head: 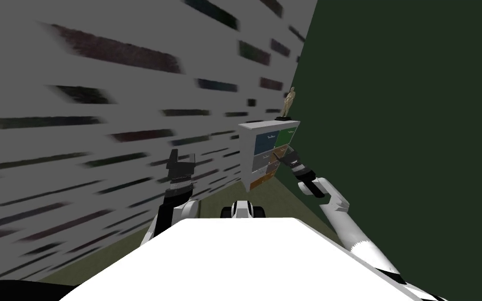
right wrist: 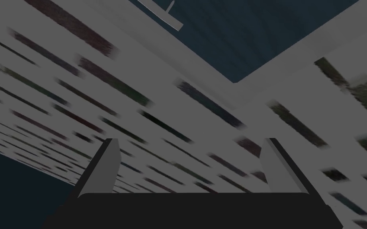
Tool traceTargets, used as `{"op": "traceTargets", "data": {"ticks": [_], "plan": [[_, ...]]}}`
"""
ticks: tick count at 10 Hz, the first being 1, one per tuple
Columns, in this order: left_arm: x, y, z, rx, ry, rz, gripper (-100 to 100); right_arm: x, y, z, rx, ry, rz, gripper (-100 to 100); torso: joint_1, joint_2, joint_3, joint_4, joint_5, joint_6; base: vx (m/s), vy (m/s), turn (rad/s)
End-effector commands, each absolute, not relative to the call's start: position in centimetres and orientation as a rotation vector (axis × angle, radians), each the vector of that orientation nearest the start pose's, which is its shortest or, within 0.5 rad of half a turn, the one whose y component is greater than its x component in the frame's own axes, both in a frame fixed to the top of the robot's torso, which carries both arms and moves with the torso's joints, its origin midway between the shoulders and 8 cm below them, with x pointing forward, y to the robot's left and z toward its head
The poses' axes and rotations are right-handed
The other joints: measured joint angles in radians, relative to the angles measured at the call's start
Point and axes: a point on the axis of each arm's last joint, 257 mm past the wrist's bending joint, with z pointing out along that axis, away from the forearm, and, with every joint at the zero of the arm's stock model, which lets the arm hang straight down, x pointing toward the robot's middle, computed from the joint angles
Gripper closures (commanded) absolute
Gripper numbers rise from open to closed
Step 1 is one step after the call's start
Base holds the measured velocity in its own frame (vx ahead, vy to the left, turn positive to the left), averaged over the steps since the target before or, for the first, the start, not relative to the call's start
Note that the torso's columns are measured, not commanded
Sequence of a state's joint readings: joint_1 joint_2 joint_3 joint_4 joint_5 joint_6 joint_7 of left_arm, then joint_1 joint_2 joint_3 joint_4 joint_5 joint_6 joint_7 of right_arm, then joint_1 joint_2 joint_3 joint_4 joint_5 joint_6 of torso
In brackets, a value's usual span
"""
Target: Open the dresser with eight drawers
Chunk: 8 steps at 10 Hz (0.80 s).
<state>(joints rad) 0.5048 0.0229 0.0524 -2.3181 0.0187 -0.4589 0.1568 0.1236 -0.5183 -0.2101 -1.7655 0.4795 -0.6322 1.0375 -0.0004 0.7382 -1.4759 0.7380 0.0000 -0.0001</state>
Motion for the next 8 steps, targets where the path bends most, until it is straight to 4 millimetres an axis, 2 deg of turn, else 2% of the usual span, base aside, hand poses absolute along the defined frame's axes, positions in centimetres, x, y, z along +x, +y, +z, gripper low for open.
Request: {"op": "traceTargets", "data": {"ticks": [1, 4, 5, 7, 8], "plan": [[34.0, 29.6, 3.3, -0.710, 0.578, -1.405, 0, 46.6, -31.7, -3.6, -0.663, 0.945, -0.271, -100, 0.002, -0.001, 0.000, 0.000, 0.000, 0.000, 0.054, 0.093, -0.023], [34.0, 29.6, 3.4, -0.710, 0.578, -1.405, 0, 47.9, -33.7, -4.1, -0.752, 0.941, -0.409, -100, -0.001, 0.001, 0.000, 0.000, 0.000, 0.000, 0.049, 0.088, -0.030], [34.0, 29.6, 3.3, -0.710, 0.578, -1.405, 0, 47.9, -33.7, -4.1, -0.755, 0.938, -0.415, -100, 0.000, -0.001, 0.000, 0.000, 0.000, 0.000, 0.052, 0.071, -0.020], [34.0, 29.6, 3.3, -0.710, 0.578, -1.405, 0, 49.1, -35.8, -4.2, -0.833, 0.933, -0.533, -100, 0.001, 0.000, 0.000, 0.000, 0.000, 0.000, 0.047, 0.111, -0.050], [34.0, 29.6, 3.4, -0.710, 0.578, -1.405, 0, 49.1, -35.8, -4.2, -0.843, 0.926, -0.549, -100, 0.003, 0.000, 0.000, 0.000, 0.001, 0.000, 0.037, 0.100, -0.011]]}}
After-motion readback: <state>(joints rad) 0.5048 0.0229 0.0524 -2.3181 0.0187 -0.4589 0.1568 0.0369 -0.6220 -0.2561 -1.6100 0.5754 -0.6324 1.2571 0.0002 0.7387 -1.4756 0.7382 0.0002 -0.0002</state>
